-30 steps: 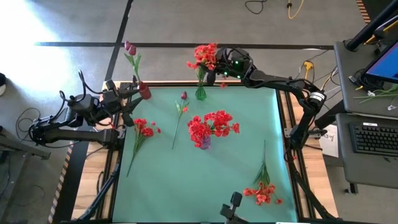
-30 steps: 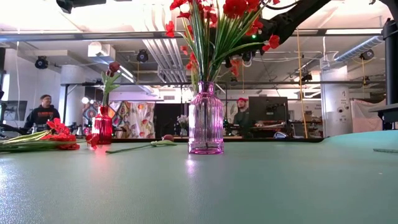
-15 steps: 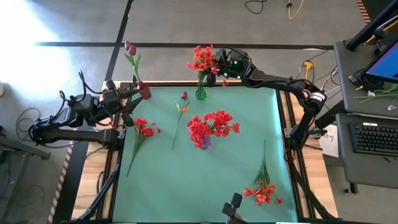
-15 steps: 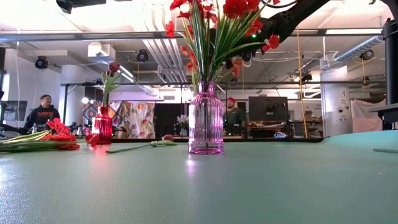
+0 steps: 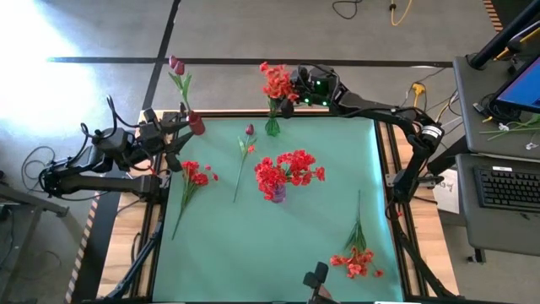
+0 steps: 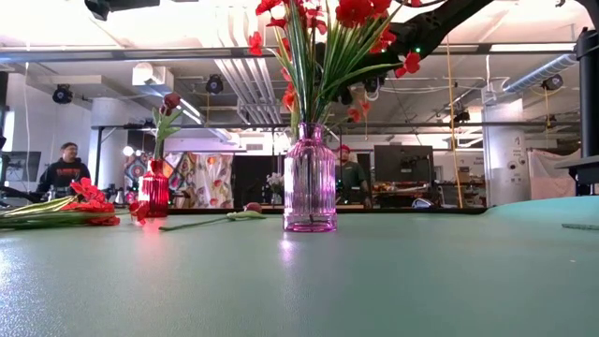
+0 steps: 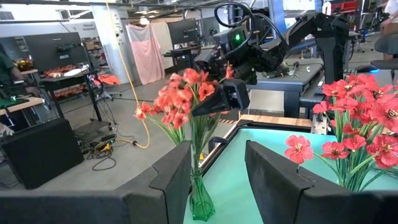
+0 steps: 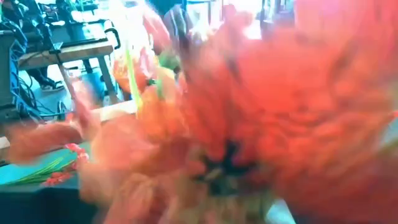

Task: Sort flowers into vase by color
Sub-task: Put the orange flowers into the green vase

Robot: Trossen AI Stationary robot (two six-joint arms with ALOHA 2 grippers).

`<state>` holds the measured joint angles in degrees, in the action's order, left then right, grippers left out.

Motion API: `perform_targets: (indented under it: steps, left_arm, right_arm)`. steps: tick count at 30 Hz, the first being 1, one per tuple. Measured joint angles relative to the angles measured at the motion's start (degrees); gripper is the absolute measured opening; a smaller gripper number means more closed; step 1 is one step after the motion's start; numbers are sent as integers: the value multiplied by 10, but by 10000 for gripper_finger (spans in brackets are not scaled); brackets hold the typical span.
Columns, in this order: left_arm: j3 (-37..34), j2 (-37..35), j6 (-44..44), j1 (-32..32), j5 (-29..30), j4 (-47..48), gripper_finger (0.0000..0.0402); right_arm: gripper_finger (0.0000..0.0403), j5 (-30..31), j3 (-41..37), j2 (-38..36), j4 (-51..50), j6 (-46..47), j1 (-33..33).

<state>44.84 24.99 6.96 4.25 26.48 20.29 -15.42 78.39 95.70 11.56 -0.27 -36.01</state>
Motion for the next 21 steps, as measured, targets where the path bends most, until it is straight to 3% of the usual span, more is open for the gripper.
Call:
perform_targets:
  steps: [10,21]
  left_arm:
    - [0,0,0,0,0,-2,139]
    - [0,0,0,0,0,-1,139]
  right_arm:
    - [351,0,0,0,-17,3,0]
    - [357,5,0,-22,-50,3,0]
